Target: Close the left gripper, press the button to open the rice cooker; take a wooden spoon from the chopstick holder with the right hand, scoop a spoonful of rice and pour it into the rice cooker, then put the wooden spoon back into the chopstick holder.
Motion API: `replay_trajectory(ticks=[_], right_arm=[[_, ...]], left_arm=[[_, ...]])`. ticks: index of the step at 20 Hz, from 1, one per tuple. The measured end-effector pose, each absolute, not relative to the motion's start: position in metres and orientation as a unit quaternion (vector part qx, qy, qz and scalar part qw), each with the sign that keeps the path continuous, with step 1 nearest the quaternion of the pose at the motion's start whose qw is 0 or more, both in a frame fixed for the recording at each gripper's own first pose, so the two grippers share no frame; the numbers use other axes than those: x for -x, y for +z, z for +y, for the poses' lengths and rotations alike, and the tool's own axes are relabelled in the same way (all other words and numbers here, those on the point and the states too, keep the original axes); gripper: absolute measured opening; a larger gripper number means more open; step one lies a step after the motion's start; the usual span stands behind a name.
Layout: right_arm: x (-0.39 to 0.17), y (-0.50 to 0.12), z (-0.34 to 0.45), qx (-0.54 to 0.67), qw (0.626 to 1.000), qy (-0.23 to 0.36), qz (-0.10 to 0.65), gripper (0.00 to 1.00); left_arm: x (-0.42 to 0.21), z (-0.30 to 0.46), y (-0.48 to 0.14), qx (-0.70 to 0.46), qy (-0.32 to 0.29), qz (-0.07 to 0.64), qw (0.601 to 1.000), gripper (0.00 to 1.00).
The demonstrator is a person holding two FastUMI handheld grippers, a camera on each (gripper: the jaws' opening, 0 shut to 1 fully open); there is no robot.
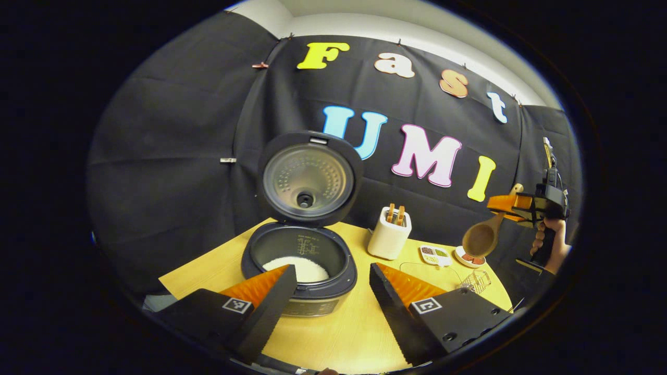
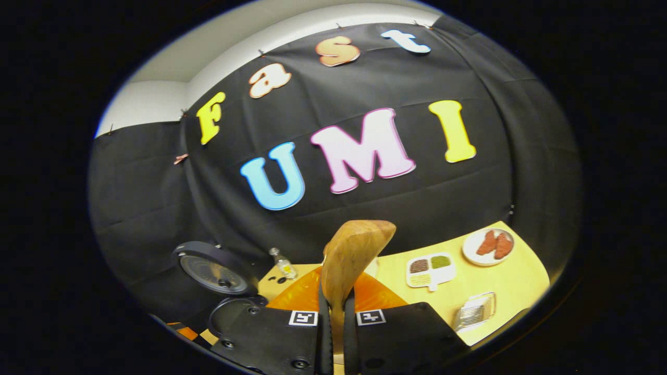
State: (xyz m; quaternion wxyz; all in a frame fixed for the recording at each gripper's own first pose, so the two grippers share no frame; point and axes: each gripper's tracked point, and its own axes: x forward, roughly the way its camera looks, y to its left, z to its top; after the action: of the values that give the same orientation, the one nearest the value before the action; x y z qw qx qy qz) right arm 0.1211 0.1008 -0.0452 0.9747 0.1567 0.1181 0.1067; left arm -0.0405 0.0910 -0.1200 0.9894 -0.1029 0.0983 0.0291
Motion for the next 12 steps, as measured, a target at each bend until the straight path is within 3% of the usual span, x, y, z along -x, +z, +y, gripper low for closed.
replay_trajectory(ticks=[6,12], right_arm=[[-0.133,-0.071,-0.025,-0.21,0.969,-0.014,0.125,0.12],[-0.142,-0.113,-0.113,-0.256,0.952,-0.097,0.137,0.12]], left_arm=[[0.022,0.055,-0.099,0.074,0.011,0.1,0.992,0.95],[0.008,0.025,-0.094,0.046,0.004,0.117,0.992,0.95]])
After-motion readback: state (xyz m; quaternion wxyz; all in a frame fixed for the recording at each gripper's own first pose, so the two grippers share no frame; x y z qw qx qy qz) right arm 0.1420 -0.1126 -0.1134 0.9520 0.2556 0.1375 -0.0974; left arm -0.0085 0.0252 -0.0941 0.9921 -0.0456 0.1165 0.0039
